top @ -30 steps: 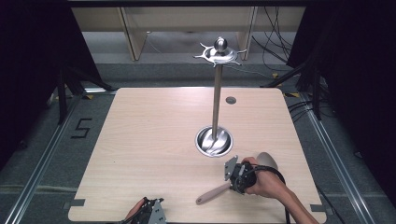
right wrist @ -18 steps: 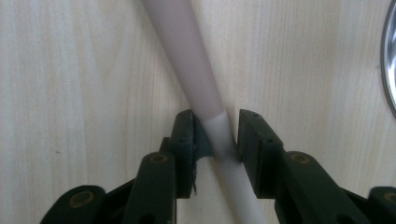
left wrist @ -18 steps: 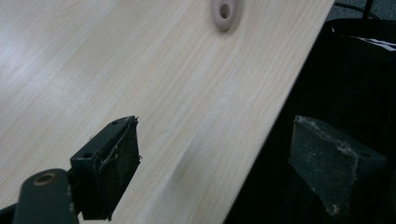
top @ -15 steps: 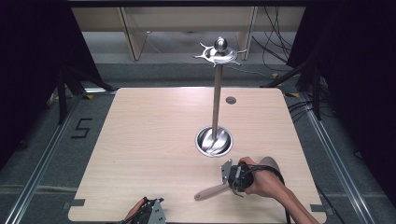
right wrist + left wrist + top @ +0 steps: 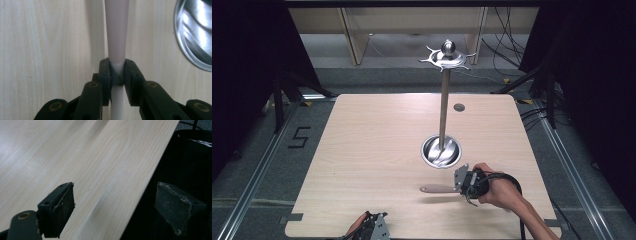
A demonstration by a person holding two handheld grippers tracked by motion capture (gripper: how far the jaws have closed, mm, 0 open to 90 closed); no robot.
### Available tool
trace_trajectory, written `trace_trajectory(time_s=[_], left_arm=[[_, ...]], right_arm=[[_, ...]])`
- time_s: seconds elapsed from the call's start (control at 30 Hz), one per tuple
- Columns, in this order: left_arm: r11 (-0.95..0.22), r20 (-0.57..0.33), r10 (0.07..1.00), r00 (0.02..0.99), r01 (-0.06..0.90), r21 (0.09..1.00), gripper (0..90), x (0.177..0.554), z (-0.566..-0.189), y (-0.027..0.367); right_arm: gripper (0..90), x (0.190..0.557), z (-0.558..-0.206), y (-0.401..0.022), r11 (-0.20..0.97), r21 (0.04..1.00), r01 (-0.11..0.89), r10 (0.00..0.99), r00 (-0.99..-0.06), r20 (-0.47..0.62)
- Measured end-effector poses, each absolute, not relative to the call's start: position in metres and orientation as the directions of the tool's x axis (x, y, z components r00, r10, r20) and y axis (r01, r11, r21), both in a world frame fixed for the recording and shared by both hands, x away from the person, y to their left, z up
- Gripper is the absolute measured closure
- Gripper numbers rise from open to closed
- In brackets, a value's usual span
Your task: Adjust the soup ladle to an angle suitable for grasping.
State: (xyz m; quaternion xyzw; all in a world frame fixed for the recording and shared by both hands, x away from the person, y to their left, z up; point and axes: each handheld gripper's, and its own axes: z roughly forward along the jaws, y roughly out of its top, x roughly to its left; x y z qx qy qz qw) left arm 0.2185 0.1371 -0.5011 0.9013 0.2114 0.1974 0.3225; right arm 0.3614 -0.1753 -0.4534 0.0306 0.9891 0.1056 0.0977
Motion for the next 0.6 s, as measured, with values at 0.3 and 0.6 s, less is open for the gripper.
trace_trajectory(time_s=[0.3,0.6], left_arm=[[-0.702,0.212,0.505,0.837,0.255,0.665,15.2,0.219,-0.501,0.137],[-0.707,0.217,0.507,0.834,0.259,0.658,15.2,0.219,-0.501,0.137]], right_arm=[[77.8,0.364,-0.436,-0.189,0.954,0.296,0.044,0.116,-0.967,-0.228],[77.8,0.362,-0.421,-0.209,0.917,0.386,0.098,0.208,-0.944,-0.255]])
